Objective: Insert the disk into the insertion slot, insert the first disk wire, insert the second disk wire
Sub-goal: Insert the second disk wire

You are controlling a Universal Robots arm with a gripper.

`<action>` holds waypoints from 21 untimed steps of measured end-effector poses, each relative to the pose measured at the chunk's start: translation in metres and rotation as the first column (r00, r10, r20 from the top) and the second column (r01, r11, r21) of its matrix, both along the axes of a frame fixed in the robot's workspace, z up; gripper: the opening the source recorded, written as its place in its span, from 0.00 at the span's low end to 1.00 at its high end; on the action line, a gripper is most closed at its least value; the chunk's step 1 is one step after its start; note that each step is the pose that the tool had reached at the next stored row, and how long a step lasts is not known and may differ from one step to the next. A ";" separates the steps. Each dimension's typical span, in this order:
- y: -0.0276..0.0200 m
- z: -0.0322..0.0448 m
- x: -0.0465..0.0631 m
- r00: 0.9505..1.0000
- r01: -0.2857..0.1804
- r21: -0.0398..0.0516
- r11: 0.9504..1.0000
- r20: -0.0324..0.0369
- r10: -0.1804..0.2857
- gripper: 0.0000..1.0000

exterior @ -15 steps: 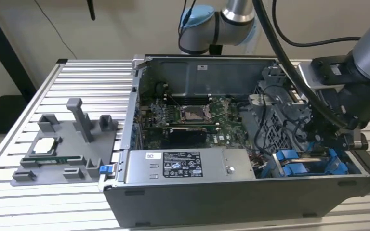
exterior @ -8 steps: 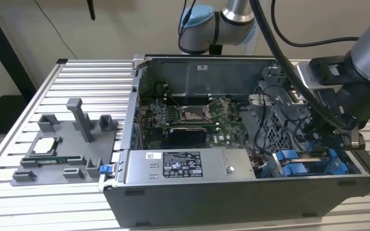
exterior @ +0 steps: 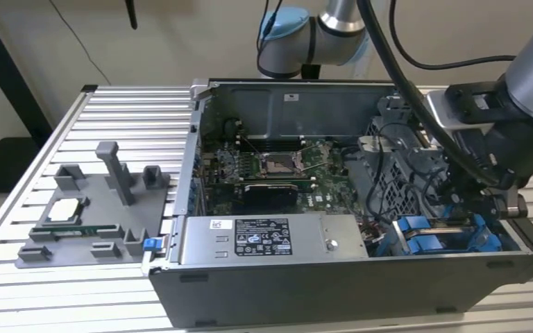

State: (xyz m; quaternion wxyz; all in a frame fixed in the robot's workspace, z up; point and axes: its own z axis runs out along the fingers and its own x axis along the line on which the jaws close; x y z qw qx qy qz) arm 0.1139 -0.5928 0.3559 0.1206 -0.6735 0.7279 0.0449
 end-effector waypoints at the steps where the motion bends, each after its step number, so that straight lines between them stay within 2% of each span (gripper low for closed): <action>1: 0.0000 0.0000 0.000 1.000 0.000 -0.015 1.000 -0.002 0.000 0.00; 4: 0.0007 0.0000 0.000 1.000 -0.001 -0.067 0.998 -0.015 0.000 0.00; 5: 0.0019 -0.0001 0.001 1.000 -0.001 -0.082 0.997 -0.020 -0.001 0.00; 6: 0.0037 -0.0002 0.001 1.000 -0.001 -0.093 0.996 -0.025 -0.001 0.00; 7: 0.0056 -0.0005 0.001 1.000 -0.002 -0.099 0.995 -0.029 -0.001 0.00; 10: 0.0088 -0.0020 0.004 1.000 -0.002 -0.101 0.995 -0.030 -0.001 0.00; 13: 0.0090 -0.0046 0.008 1.000 -0.003 -0.101 0.995 -0.031 0.000 0.00; 21: 0.0090 -0.0119 0.008 0.999 -0.011 -0.100 0.995 -0.034 0.007 0.00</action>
